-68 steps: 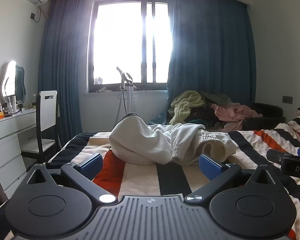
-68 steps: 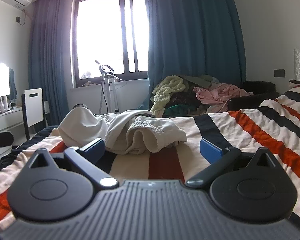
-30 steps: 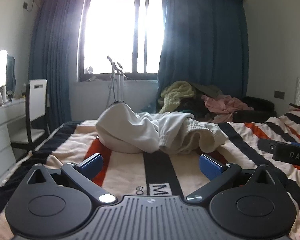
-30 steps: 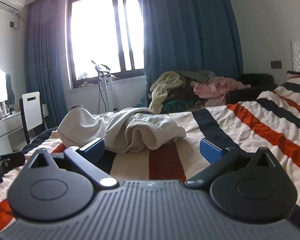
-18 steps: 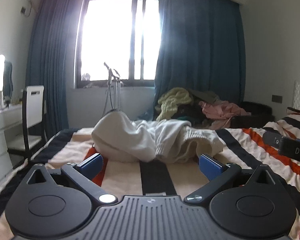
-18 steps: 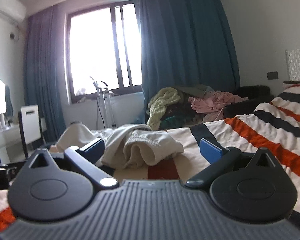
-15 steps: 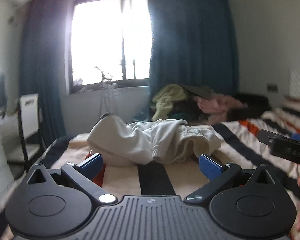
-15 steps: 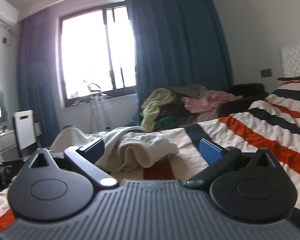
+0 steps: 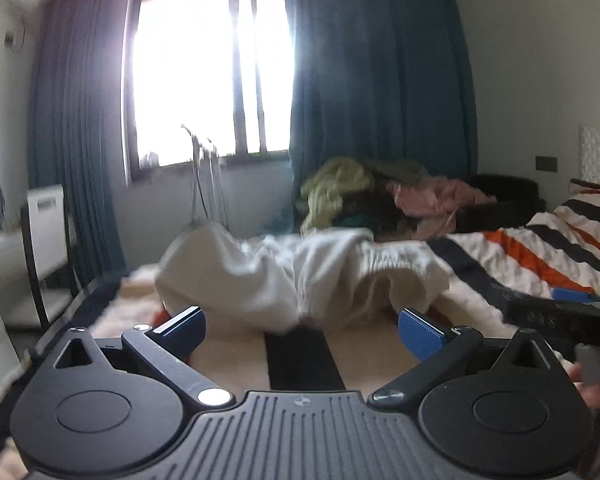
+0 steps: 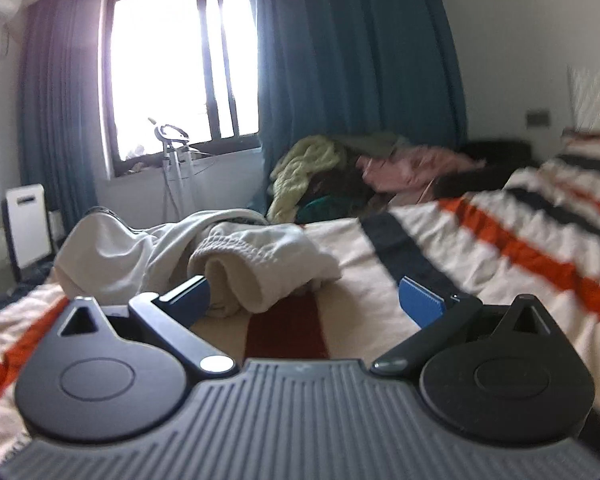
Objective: Fold clothes
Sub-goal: 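Grasp the sweatpants leg cuff with the right gripper and lift it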
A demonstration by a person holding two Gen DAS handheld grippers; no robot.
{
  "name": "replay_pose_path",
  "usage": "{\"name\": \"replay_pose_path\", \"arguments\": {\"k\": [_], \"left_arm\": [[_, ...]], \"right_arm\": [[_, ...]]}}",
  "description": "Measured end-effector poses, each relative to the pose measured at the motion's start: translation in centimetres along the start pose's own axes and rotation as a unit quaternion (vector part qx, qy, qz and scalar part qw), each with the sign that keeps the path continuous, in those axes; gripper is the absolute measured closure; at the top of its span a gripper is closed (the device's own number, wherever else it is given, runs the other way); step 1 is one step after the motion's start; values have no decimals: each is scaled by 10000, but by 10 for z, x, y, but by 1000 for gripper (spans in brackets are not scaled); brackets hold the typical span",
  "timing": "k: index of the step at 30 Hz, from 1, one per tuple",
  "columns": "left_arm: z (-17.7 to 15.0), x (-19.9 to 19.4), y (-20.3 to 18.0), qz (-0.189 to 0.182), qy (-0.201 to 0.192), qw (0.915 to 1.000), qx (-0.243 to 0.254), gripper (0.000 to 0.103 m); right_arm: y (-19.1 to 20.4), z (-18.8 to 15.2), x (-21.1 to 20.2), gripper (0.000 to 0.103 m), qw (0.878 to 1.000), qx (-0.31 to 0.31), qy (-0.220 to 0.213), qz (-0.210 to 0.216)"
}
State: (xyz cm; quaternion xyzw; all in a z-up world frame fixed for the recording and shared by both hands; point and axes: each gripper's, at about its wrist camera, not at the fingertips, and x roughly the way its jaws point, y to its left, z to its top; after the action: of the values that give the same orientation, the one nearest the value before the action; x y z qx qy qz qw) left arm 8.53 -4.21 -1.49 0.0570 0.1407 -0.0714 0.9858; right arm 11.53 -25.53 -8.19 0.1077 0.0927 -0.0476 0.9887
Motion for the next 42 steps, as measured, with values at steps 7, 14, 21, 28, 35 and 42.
{"name": "replay_pose_path", "arguments": {"k": [7,14,21,28,35,42], "left_arm": [[-33,27,8,50,446,9986,-272,0],[-57,68,-4,-133,718,9973,-18,0],[-76,89,-13,-247,903,9956,95,0],[-81,108,-7,-26,992,9951,27,0],[-72,94,-2,-25,557,9983,136,0],[-53,49,-5,-100,-197,9992,335,0]], "right_arm": [[5,-15,70,28,9991,194,365,3],[13,-23,126,39,9977,562,386,57],[8,-35,171,46,9921,1030,599,-385],[14,-21,154,87,9945,831,144,-616],[26,28,94,91,9981,456,-189,-360],[50,83,-3,92,9960,-458,-764,-17]]}}
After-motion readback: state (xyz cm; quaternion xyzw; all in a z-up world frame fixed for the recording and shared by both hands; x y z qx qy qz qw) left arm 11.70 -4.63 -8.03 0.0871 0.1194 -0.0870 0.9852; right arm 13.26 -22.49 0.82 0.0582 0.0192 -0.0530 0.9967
